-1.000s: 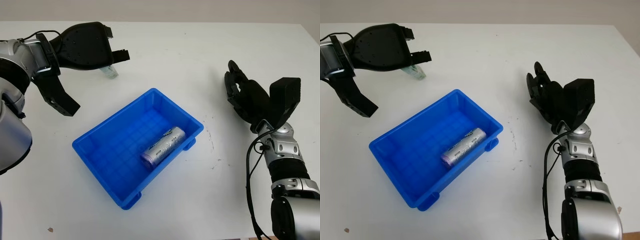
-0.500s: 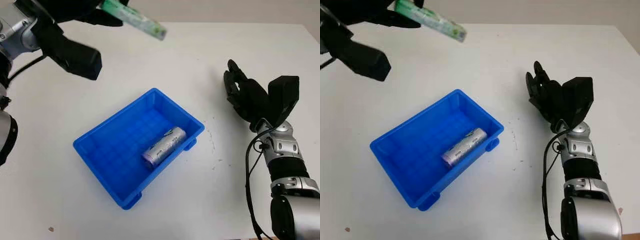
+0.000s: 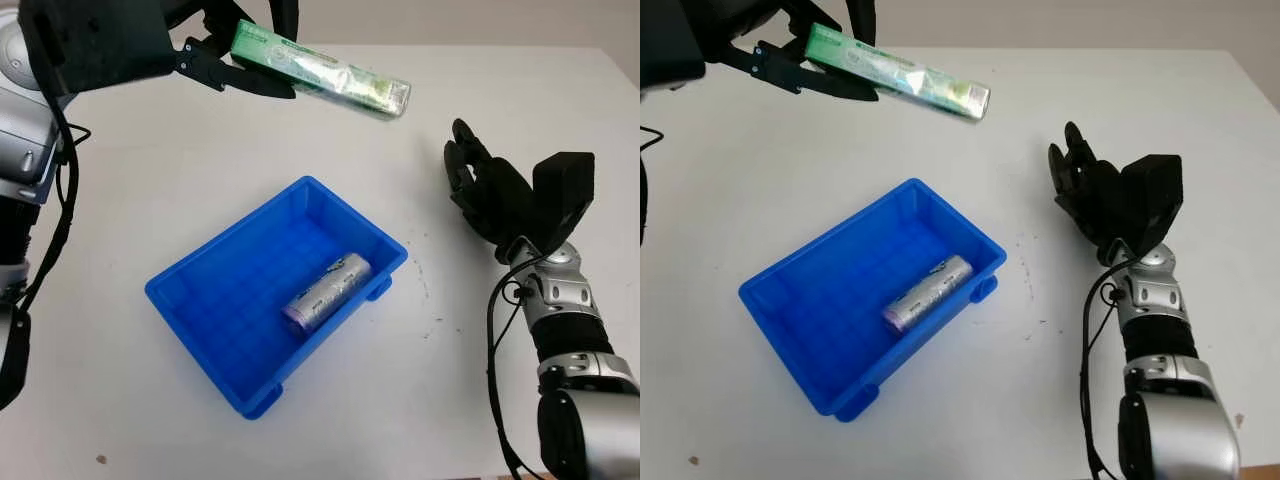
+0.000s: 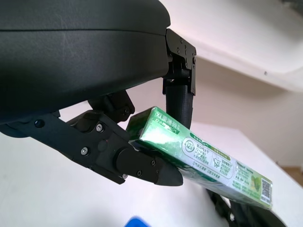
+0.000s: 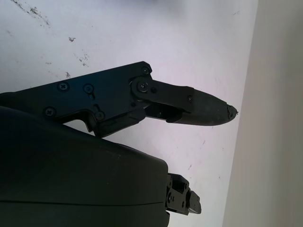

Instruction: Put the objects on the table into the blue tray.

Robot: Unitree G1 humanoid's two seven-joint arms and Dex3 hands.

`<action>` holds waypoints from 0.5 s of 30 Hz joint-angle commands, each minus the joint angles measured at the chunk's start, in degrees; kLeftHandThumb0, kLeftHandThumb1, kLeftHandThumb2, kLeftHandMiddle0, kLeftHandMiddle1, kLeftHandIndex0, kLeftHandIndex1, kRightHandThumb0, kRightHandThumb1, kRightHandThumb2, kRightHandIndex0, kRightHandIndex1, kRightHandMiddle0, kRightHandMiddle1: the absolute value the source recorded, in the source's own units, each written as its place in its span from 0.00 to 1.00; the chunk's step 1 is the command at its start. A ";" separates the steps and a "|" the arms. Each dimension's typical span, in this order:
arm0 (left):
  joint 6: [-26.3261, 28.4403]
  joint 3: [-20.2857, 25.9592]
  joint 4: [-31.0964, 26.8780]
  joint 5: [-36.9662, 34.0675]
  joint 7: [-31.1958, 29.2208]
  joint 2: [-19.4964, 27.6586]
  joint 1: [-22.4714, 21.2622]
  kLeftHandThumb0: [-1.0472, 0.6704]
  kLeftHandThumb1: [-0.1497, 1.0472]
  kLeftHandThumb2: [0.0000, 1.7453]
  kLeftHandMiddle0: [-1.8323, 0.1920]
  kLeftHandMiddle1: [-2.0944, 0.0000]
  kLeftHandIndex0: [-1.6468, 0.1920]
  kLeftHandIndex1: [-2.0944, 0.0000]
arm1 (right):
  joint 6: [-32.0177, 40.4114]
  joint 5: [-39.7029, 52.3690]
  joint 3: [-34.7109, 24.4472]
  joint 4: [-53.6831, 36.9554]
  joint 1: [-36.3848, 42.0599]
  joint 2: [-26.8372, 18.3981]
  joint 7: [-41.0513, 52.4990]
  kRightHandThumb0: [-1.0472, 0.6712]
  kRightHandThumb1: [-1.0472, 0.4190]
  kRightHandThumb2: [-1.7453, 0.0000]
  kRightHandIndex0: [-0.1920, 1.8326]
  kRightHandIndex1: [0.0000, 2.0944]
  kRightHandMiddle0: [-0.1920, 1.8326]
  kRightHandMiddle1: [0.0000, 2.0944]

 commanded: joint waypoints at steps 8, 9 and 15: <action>13.61 5.71 -21.77 4.06 -7.11 8.27 12.78 0.44 1.00 0.27 0.55 0.00 0.72 0.00 | -0.71 -0.32 0.38 3.02 1.48 0.86 0.17 0.17 0.00 0.66 0.00 0.00 0.00 0.00; 14.30 5.75 -21.84 2.65 -9.95 9.19 13.15 0.44 1.00 0.26 0.55 0.00 0.72 0.00 | -0.66 -0.42 0.43 3.06 1.34 0.90 -0.06 0.17 0.00 0.67 0.00 0.00 0.00 0.00; 16.14 -2.74 -18.38 -0.78 -37.49 16.33 7.04 0.31 1.00 0.15 0.90 0.87 0.92 0.83 | -0.45 -0.12 0.29 3.79 0.55 1.26 -0.05 0.19 0.00 0.67 0.00 0.00 0.00 0.00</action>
